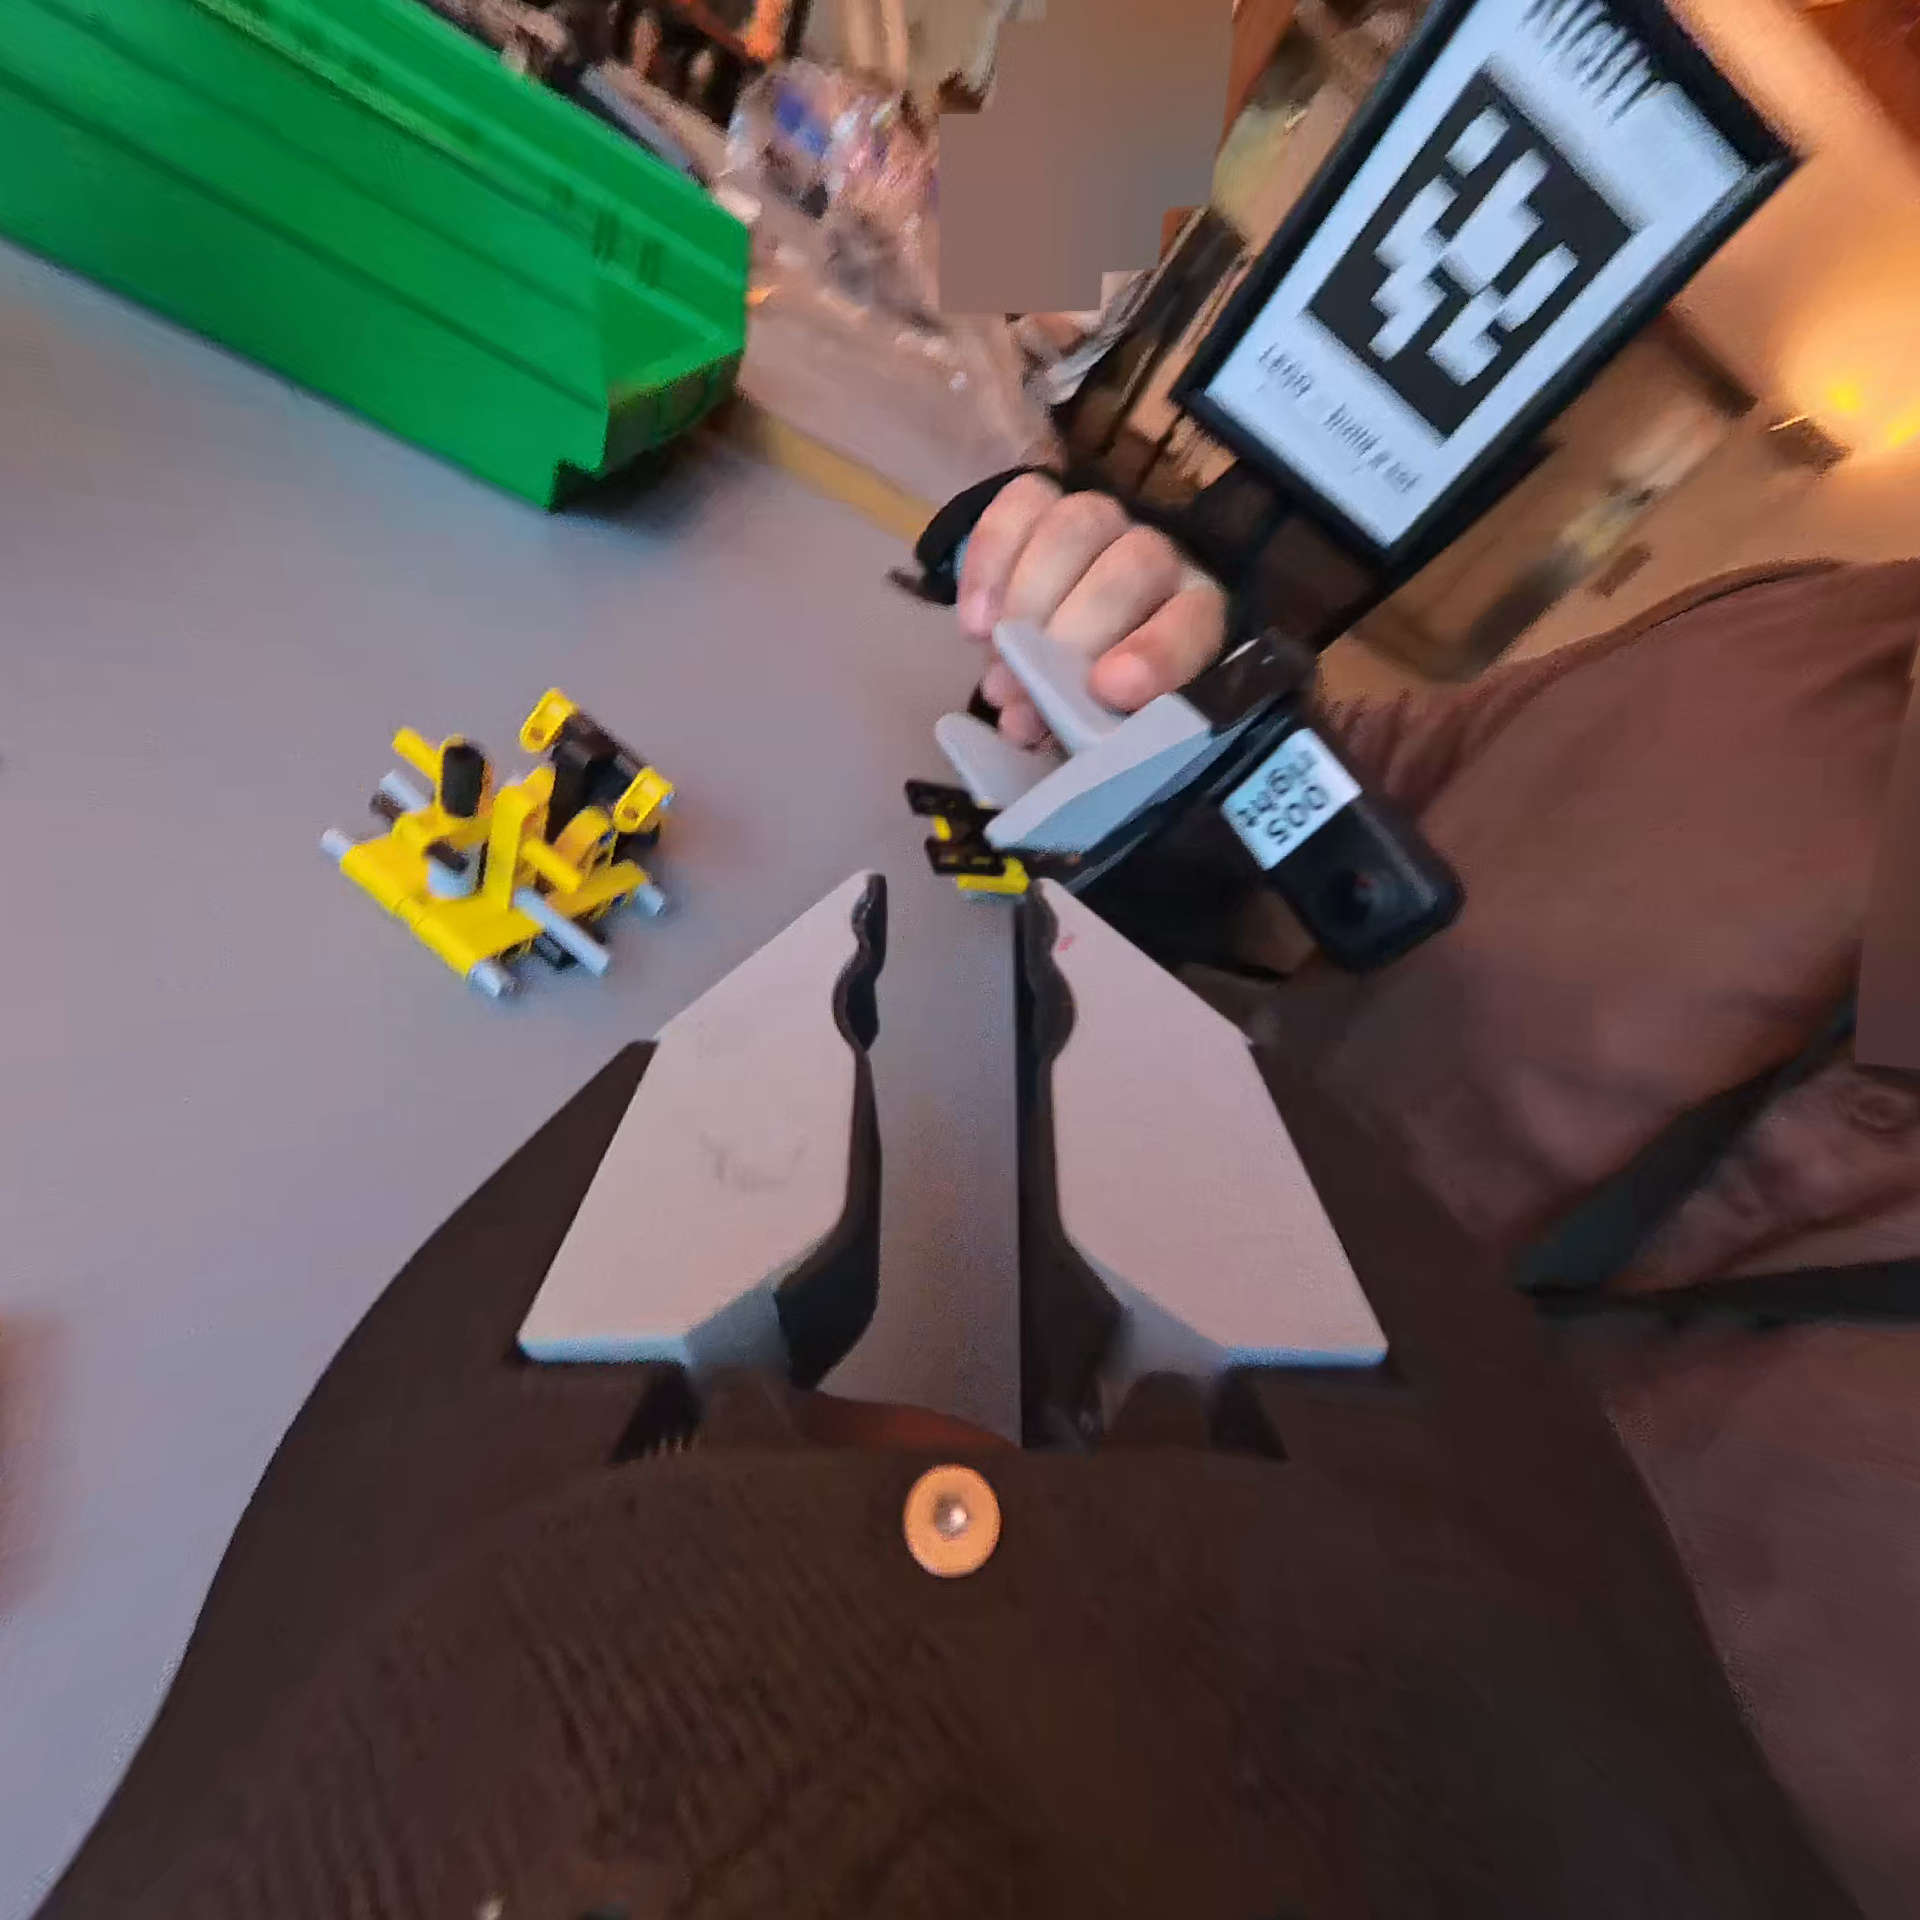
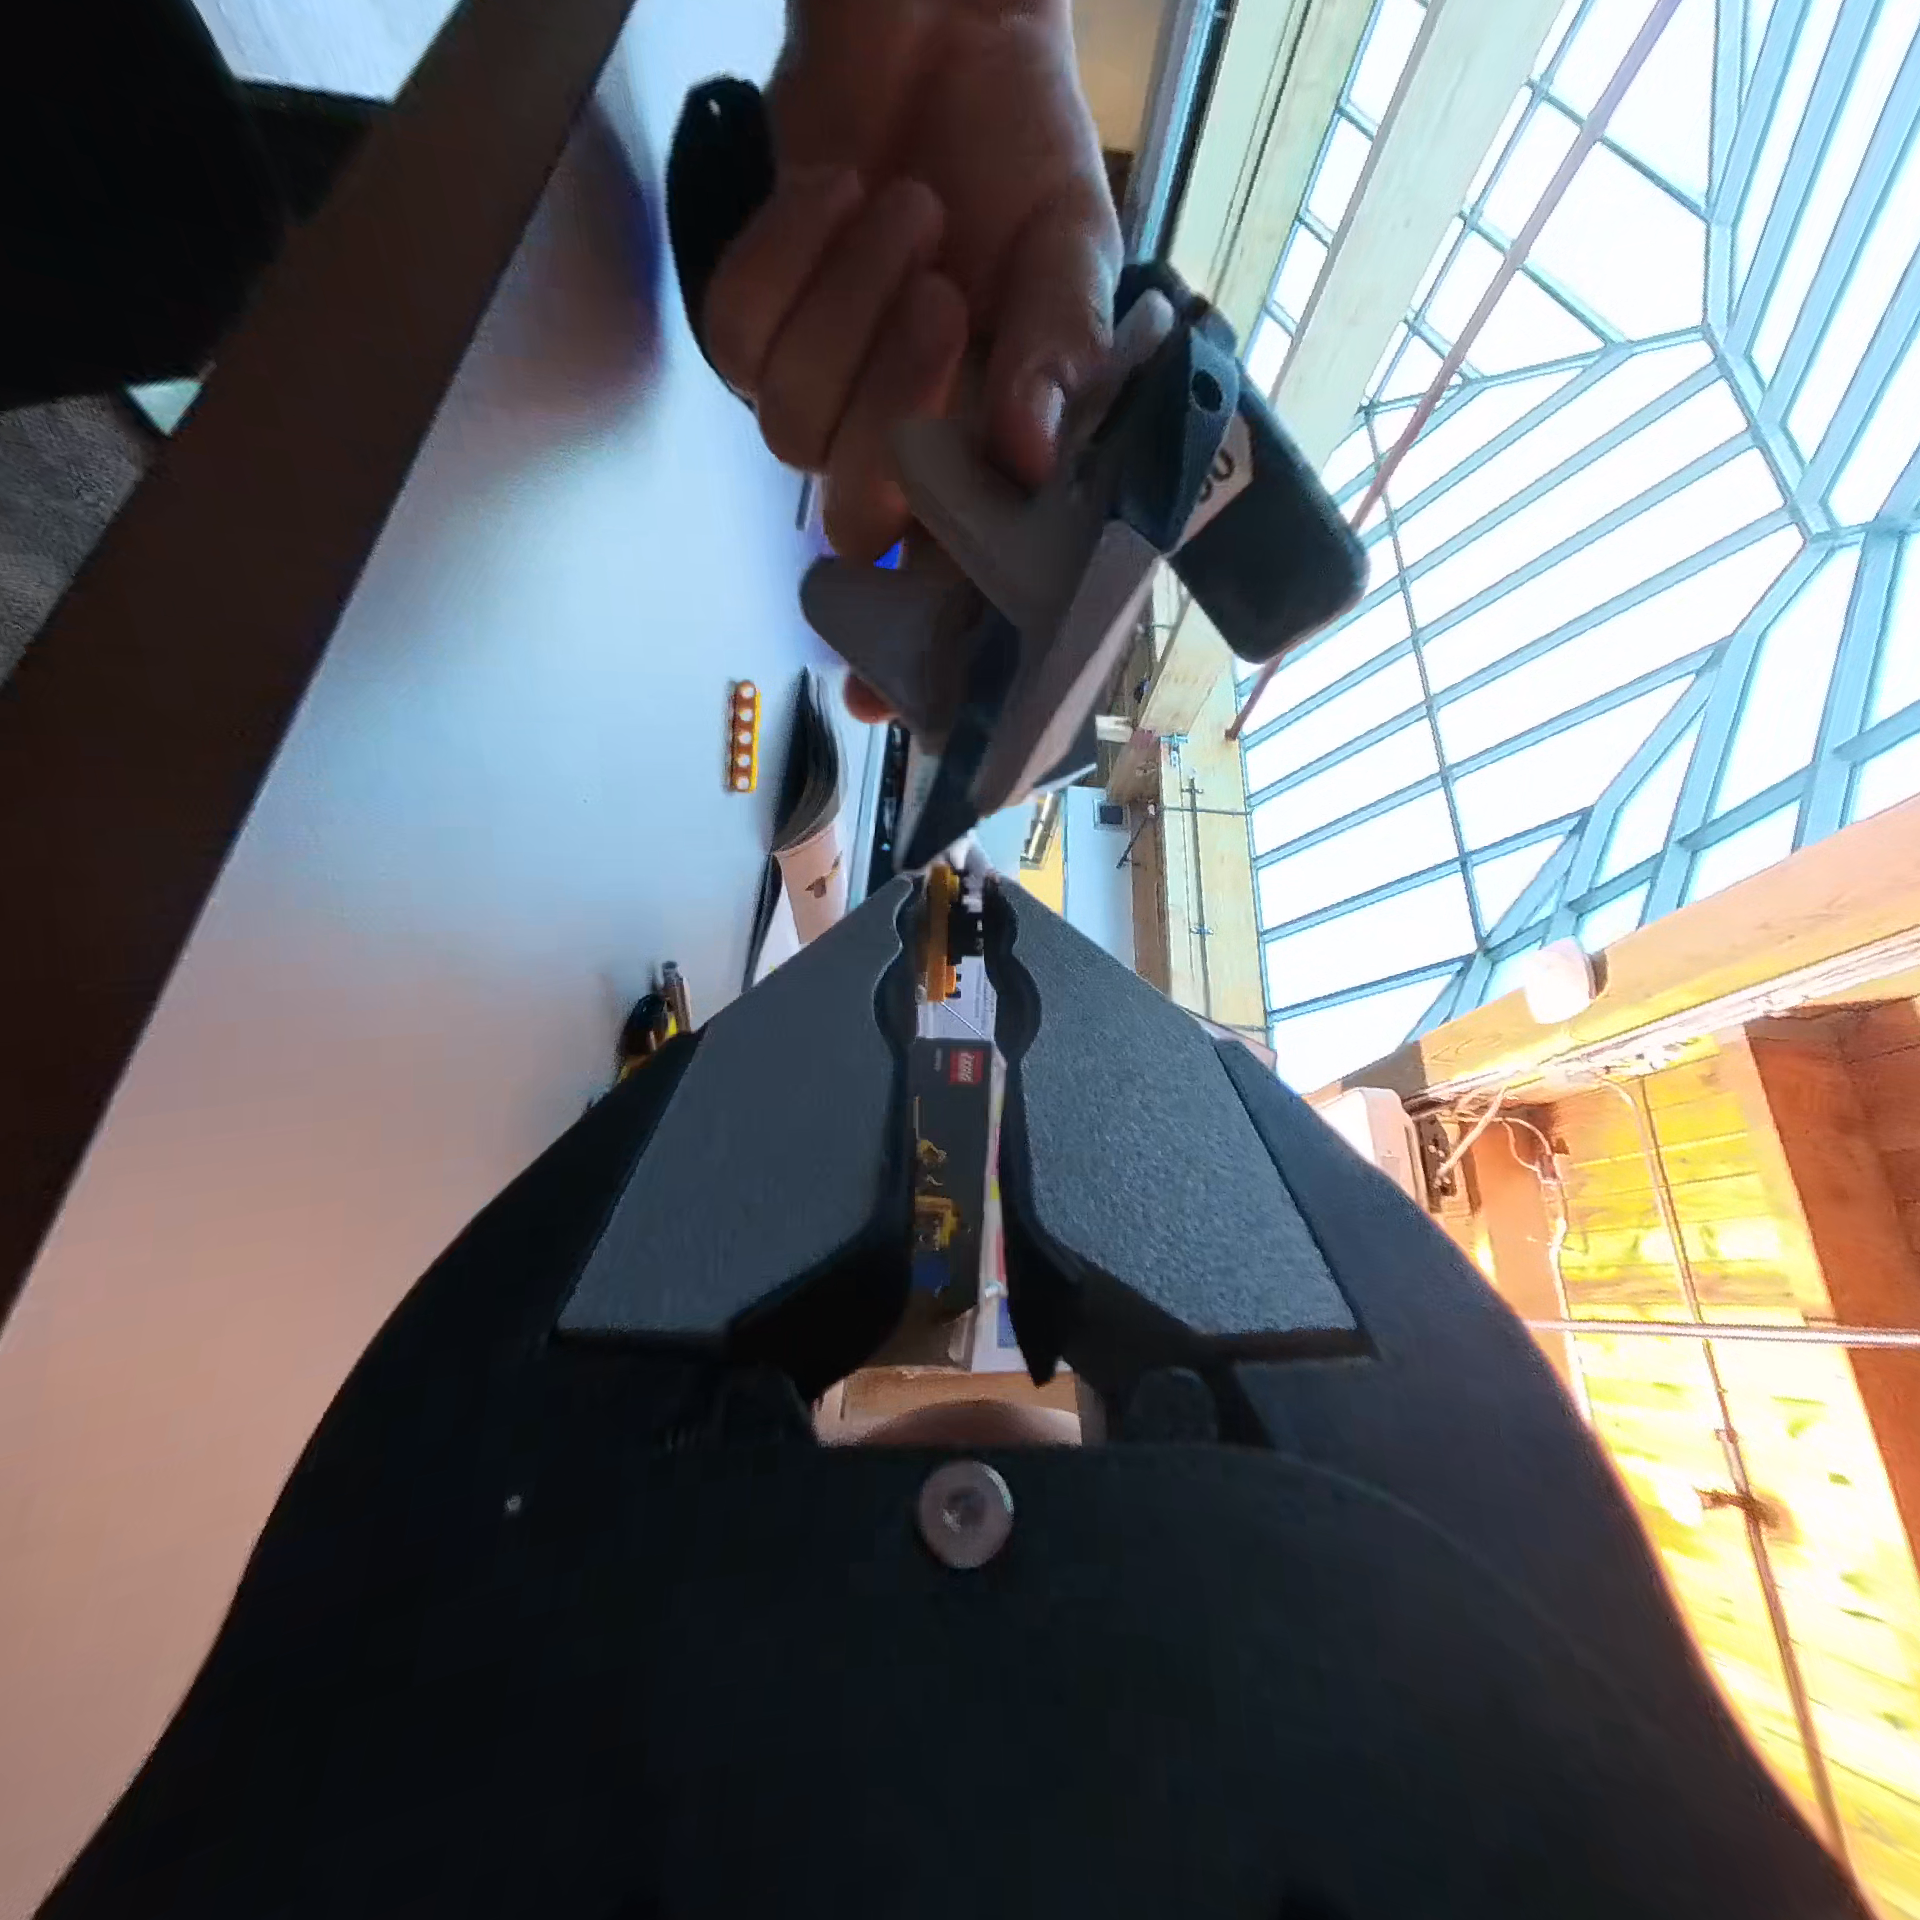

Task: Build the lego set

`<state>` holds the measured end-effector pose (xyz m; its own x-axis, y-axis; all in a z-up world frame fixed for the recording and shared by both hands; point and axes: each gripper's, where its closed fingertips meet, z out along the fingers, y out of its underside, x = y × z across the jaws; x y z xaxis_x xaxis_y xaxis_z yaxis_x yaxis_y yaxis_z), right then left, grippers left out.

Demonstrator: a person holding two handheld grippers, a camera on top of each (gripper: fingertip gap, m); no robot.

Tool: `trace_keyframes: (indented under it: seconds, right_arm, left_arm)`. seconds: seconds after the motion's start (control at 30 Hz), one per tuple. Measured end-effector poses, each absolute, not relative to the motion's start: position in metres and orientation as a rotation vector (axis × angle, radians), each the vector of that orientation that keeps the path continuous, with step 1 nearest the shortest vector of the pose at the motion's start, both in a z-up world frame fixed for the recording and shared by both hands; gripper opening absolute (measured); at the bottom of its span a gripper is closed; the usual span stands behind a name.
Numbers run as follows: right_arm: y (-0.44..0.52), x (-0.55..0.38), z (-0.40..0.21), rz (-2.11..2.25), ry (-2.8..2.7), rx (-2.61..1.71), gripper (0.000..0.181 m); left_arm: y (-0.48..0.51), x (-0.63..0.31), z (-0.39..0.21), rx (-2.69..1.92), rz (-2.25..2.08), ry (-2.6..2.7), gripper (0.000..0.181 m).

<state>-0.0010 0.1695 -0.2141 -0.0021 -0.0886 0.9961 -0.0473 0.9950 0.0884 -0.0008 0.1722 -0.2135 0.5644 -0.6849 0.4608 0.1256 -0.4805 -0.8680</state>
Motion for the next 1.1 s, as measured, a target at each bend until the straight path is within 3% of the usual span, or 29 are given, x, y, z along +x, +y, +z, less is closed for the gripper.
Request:
trace_keyframes:
  seconds: [0.43, 0.57, 1.1]
  right_arm:
    - [0.156, -0.001, -0.22, -0.112, -1.498, 0.18, 0.006]
    - [0.155, -0.002, -0.224, -0.122, -1.498, 0.198, 0.006]
    - [0.167, 0.0, -0.245, 0.001, -1.643, 0.054, 0.014]
  left_arm:
    - [0.16, 0.011, -0.213, -1.788, -1.201, 0.413, 0.016]
    - [0.167, 0.005, -0.216, -1.813, -1.235, 0.323, 0.001]
    - [0.176, -0.012, -0.229, -1.918, -1.193, 0.258, 0.0]
